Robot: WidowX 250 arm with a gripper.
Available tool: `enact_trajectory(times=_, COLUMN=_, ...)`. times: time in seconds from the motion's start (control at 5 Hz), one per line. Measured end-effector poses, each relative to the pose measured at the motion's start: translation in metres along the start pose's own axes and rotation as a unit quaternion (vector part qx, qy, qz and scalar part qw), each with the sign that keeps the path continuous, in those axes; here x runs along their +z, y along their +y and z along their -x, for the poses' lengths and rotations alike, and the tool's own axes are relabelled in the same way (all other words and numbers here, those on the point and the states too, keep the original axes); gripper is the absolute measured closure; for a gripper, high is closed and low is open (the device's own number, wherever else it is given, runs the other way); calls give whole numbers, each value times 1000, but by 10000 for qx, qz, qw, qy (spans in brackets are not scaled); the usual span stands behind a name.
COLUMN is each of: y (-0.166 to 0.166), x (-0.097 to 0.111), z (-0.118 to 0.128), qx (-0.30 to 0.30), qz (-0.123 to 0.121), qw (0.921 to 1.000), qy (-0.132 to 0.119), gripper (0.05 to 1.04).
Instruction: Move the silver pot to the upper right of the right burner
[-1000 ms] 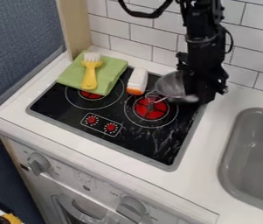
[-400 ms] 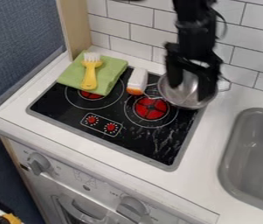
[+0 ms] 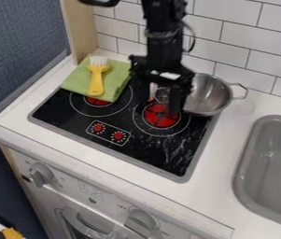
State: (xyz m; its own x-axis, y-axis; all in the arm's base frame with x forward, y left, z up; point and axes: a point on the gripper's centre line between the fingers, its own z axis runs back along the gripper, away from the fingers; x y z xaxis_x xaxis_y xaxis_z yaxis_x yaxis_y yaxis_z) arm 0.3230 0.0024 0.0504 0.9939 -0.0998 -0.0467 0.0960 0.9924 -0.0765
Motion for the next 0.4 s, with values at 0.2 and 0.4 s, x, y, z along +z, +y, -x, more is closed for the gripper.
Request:
enact_trajectory(times=0.2, y=11, x=6, z=12, qx=-91, qz=-242, qw=9995, qy=-178, gripper=83)
enact_trajectory(times=0.4, y=17, x=16, z=22, qx=-182, qz=-270, qw=9980, qy=-536, gripper=83)
